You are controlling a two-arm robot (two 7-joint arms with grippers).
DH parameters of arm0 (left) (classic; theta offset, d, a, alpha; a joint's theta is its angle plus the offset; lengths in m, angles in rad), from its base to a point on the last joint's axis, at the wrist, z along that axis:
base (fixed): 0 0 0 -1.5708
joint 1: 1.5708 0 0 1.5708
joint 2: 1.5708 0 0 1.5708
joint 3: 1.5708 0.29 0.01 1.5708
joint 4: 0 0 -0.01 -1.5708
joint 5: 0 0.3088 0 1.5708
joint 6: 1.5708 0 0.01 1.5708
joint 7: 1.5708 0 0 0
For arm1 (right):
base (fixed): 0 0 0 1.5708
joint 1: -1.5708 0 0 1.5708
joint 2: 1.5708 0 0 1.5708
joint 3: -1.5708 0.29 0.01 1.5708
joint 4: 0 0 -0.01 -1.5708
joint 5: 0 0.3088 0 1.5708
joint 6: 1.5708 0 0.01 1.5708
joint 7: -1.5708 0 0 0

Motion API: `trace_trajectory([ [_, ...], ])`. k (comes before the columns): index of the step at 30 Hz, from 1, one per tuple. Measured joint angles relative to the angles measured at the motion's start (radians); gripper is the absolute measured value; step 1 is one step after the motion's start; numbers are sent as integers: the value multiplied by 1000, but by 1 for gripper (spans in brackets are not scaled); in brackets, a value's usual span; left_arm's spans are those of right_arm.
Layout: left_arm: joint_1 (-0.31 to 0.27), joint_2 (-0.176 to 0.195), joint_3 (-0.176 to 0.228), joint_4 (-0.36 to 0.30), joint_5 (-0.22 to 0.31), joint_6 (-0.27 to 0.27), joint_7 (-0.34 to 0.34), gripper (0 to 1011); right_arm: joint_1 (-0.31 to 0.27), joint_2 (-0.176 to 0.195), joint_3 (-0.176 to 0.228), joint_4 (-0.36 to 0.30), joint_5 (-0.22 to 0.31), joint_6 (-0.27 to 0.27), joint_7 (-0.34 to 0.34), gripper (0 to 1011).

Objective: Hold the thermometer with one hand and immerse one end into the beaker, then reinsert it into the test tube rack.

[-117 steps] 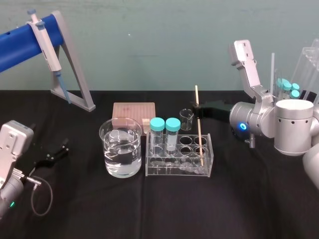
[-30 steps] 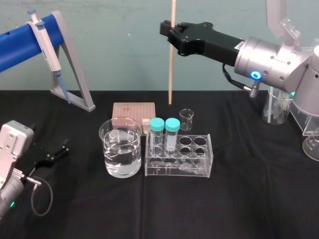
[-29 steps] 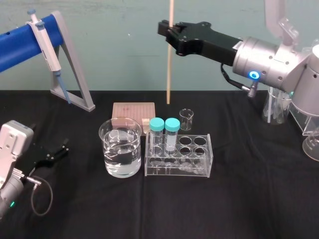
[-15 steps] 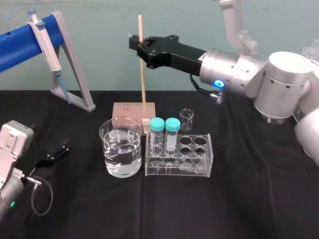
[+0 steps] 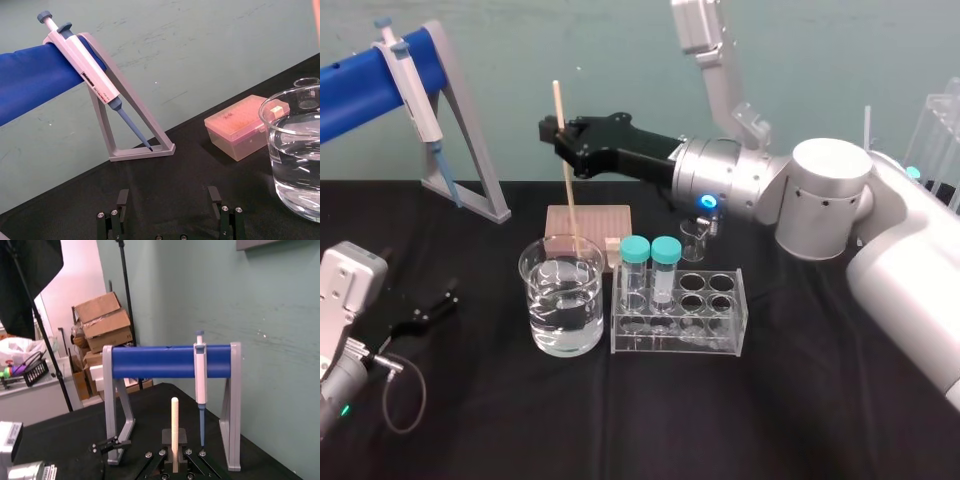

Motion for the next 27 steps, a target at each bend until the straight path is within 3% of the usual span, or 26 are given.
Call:
trace_trajectory([
  [10,0,0,0,0,0,0,0,1004,-4,-42,-13,73,-52,-47,24,55],
  [27,0,0,0,0,0,0,0,1004,-22,-90,14,122,-97,-89,29,55],
])
